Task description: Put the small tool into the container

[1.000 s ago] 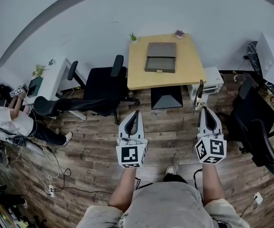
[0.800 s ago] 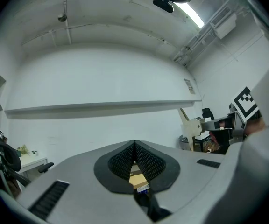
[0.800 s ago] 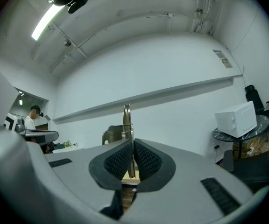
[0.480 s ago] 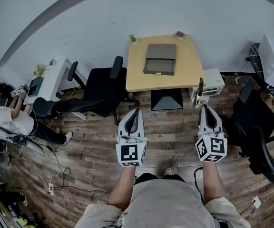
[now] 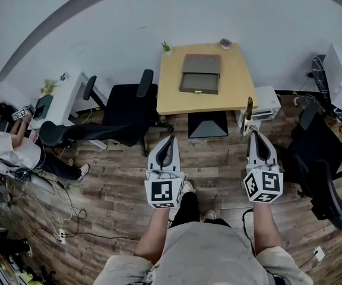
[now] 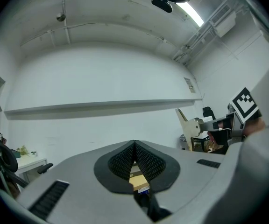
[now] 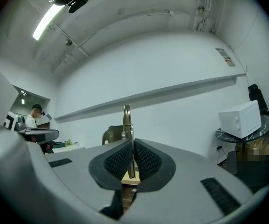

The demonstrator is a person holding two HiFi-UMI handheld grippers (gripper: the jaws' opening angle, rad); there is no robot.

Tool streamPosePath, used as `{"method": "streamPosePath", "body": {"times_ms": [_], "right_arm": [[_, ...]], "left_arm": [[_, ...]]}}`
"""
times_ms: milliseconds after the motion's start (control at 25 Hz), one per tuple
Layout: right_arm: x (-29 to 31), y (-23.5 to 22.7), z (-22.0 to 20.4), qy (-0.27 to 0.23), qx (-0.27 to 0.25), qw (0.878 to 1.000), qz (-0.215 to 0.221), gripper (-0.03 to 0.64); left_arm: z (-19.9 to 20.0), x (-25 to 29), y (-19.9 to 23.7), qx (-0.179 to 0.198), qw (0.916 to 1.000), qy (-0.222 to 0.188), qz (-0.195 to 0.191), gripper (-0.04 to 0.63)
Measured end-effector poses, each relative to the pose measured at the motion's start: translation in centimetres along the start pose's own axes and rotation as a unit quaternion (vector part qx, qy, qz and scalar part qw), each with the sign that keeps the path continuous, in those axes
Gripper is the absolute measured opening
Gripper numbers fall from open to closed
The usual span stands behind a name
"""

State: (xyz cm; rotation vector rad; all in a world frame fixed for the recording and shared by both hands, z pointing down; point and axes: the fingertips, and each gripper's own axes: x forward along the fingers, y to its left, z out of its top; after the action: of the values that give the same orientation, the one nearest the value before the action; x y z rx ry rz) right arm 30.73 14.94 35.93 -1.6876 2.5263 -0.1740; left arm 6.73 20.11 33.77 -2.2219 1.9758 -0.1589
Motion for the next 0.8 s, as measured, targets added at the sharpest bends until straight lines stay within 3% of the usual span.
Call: {"method": "streamPosePath", "body": {"times_ms": [800], "right_arm": [[10.3, 2.6, -0.3, 0.008, -0.029, 0.999, -0.015, 0.020]], "left_arm": [[-2.7, 8.8, 7.4, -0.027, 0.9996, -0.010, -0.007, 0.005]]}}
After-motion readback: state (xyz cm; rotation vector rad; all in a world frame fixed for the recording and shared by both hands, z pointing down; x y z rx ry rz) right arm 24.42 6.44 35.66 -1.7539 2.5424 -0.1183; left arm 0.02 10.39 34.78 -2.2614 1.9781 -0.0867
